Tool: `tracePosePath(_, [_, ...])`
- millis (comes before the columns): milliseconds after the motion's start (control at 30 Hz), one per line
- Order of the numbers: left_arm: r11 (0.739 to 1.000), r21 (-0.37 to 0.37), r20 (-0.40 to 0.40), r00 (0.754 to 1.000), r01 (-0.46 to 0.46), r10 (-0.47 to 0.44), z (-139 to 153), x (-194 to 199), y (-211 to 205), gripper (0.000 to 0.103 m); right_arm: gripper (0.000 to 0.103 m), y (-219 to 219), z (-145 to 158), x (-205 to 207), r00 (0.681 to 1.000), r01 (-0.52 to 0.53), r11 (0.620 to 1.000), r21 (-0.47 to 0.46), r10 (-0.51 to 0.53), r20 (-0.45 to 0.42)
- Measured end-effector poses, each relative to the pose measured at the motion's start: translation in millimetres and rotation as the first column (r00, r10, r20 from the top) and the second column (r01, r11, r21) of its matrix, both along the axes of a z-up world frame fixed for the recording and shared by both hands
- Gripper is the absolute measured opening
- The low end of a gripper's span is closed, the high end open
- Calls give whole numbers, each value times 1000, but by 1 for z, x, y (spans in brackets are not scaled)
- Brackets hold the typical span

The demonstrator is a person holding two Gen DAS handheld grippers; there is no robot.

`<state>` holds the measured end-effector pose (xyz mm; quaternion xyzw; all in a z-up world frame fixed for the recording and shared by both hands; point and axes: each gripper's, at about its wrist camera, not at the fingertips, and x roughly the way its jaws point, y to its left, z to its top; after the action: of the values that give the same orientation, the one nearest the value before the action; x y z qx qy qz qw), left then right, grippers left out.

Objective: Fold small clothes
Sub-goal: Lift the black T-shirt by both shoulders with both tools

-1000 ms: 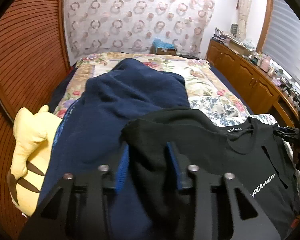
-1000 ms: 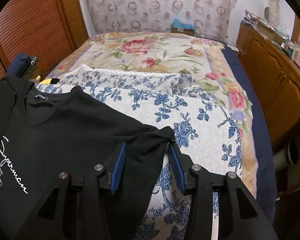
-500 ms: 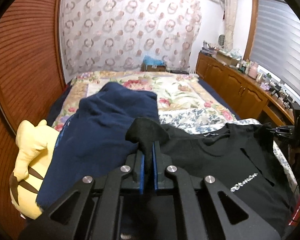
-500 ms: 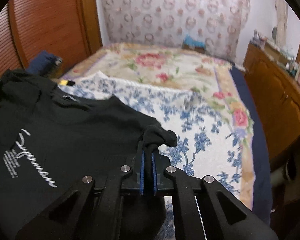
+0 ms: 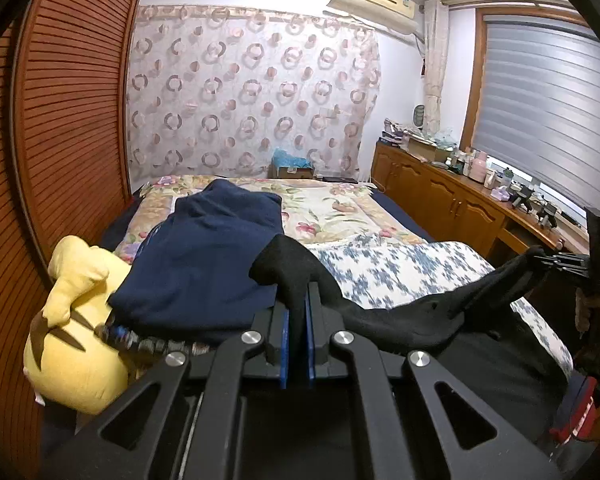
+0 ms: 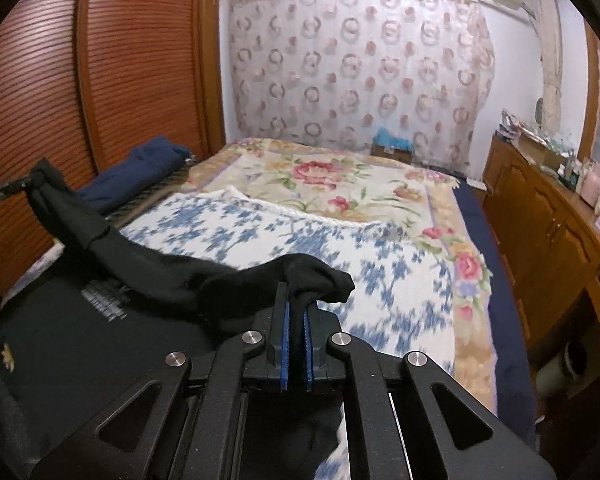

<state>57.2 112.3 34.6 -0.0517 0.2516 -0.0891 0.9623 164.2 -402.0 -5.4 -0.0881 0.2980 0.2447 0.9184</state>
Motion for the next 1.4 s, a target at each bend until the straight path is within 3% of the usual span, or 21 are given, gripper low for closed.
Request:
tracePosePath(167, [999, -37, 8, 1000, -1, 2, -7, -51, 8, 4, 3, -15, -2, -51, 999, 33, 999, -8, -33, 23])
tracePosePath(367, [999, -49, -18, 1000, -14, 13, -23, -96, 9, 4, 3, -29, -20, -94, 998, 53, 999, 2, -53, -20])
tracePosePath(700, [998, 54, -125, 991, -35, 41, -42, -119, -2, 5, 3, -44, -21, -129, 995, 83, 997, 5, -83, -62])
tracePosePath(833, [991, 129, -168, 984, -30, 52, -49, -117, -12, 8, 3, -43, -34, -132, 991, 85, 996, -21, -86, -103])
tracePosePath(900, [993, 118, -171, 984, -19, 39, -49, -119, -11, 12, 3, -42, -44, -131, 988, 82, 996, -33, -85, -132])
tracePosePath(1000, [994, 108, -158, 986, -30, 47, -45, -121, -6, 25, 4, -46, -47, -132, 985, 91, 996, -27, -94, -142])
tracePosePath(1233, [994, 99, -136, 989, -40, 53, -38, -111, -1, 51, 24, -46, -31, -138, 992, 102, 992, -74, -108, -73])
tracePosePath(1400, [994, 103, -134, 990, -35, 49, -39, -93, -2, 53, 39, -48, -13, -138, 993, 115, 988, -99, -117, -9])
